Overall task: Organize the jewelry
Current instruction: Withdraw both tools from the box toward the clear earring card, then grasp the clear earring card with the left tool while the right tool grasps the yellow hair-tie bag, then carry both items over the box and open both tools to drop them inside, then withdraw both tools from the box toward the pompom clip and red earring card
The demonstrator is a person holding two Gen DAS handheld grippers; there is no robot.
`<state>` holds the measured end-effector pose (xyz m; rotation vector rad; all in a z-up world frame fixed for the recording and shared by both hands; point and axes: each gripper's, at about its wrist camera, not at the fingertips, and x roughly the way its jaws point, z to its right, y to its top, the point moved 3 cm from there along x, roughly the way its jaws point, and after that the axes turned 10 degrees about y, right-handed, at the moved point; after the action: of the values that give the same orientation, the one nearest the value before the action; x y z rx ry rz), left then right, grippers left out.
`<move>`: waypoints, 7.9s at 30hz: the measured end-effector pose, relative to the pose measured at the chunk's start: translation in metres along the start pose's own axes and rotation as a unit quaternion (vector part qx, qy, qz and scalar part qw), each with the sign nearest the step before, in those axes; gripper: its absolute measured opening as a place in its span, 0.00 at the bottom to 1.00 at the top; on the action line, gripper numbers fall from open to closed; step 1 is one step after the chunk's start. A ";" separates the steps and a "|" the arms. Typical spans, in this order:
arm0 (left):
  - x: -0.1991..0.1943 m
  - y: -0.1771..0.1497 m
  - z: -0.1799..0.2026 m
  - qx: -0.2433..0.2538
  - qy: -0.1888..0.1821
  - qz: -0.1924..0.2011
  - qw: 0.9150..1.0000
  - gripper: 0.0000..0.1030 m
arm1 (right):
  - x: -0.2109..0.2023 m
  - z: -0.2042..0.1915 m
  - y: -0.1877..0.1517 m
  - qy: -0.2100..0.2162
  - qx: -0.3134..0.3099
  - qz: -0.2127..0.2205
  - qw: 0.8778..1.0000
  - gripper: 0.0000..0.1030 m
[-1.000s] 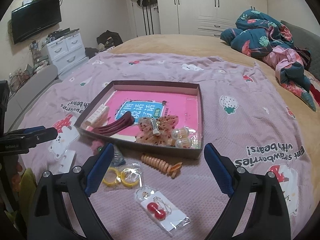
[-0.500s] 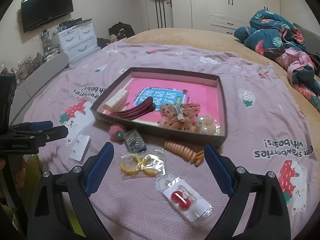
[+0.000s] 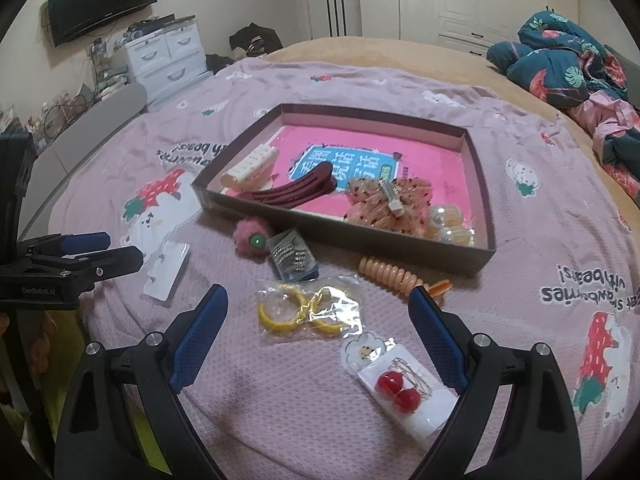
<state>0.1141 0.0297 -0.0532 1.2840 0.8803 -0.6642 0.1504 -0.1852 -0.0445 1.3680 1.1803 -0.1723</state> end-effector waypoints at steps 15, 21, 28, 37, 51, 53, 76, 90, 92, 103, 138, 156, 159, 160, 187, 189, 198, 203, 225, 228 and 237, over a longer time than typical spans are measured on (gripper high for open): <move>0.029 -0.015 0.009 0.003 -0.017 -0.041 0.999 0.83 | 0.033 0.008 -0.013 0.003 0.005 -0.036 0.999 0.88; 0.040 -0.016 0.024 0.024 -0.013 -0.049 0.998 0.60 | 0.040 0.015 -0.016 -0.002 0.010 -0.045 0.999 0.88; 0.045 -0.017 0.021 0.031 -0.006 -0.048 0.998 0.34 | 0.052 0.016 -0.018 0.001 0.008 -0.056 0.998 0.88; 0.040 -0.018 0.020 0.025 -0.011 -0.045 0.999 0.34 | 0.072 -0.001 -0.020 0.030 0.003 -0.073 0.997 0.88; 0.022 -0.015 0.019 0.022 -0.016 -0.028 0.999 0.34 | 0.055 -0.021 -0.020 0.064 -0.015 -0.057 0.996 0.77; 0.019 -0.013 0.021 0.024 -0.015 -0.023 0.999 0.34 | 0.050 -0.022 -0.019 0.065 -0.017 -0.052 0.996 0.77; -0.003 0.025 0.069 0.054 -0.048 0.014 0.997 0.34 | -0.019 0.038 -0.002 0.003 0.025 0.017 1.000 0.77; 0.008 0.060 0.099 0.076 -0.055 0.027 0.995 0.34 | -0.032 0.082 0.018 -0.033 0.044 0.042 0.998 0.77; 0.012 0.065 0.103 0.077 -0.055 0.025 0.995 0.34 | -0.031 0.086 0.022 -0.036 0.044 0.043 0.997 0.77; 0.042 0.085 0.114 0.082 -0.055 0.010 0.995 0.34 | -0.017 0.108 0.043 -0.054 0.040 0.042 0.997 0.77; 0.095 0.097 0.104 0.072 -0.044 -0.025 0.996 0.34 | 0.079 0.115 0.082 -0.053 0.018 -0.014 0.998 0.85; 0.076 0.099 0.107 0.070 -0.047 -0.011 0.996 0.46 | 0.036 0.106 0.068 -0.073 0.013 0.012 0.997 0.89; 0.066 0.098 0.104 0.067 -0.048 -0.004 0.997 0.51 | 0.027 0.103 0.067 -0.074 0.013 0.018 0.997 0.89; 0.064 0.097 0.104 0.066 -0.048 -0.003 0.997 0.52 | 0.025 0.102 0.066 -0.074 0.013 0.019 0.997 0.89; 0.007 0.063 0.067 0.038 -0.024 0.029 0.999 0.83 | -0.027 0.070 0.033 -0.067 0.008 0.040 0.997 0.92; 0.006 0.061 0.065 0.039 -0.022 0.029 0.999 0.83 | -0.030 0.068 0.031 -0.068 0.006 0.040 0.997 0.92; -0.001 0.047 0.057 0.040 -0.016 0.028 0.999 0.83 | -0.037 0.059 0.022 -0.065 -0.001 0.039 0.997 0.92; -0.004 0.041 0.056 0.043 -0.016 0.027 0.999 0.83 | -0.041 0.050 0.013 -0.059 -0.009 0.033 0.998 0.92; 0.002 0.008 0.064 0.069 -0.010 0.009 0.998 0.83 | -0.031 0.036 -0.023 -0.045 -0.013 -0.001 0.999 0.92; 0.004 0.005 0.067 0.074 -0.011 0.006 0.997 0.83 | -0.031 0.037 -0.027 -0.046 -0.013 -0.003 0.999 0.92; 0.016 -0.004 0.079 0.088 -0.014 -0.009 0.996 0.83 | -0.024 0.047 -0.045 -0.047 -0.010 -0.023 0.999 0.92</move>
<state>0.1335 -0.0476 -0.0649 1.4215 0.8252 -0.7849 0.1334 -0.2482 -0.0674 1.3022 1.1331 -0.2548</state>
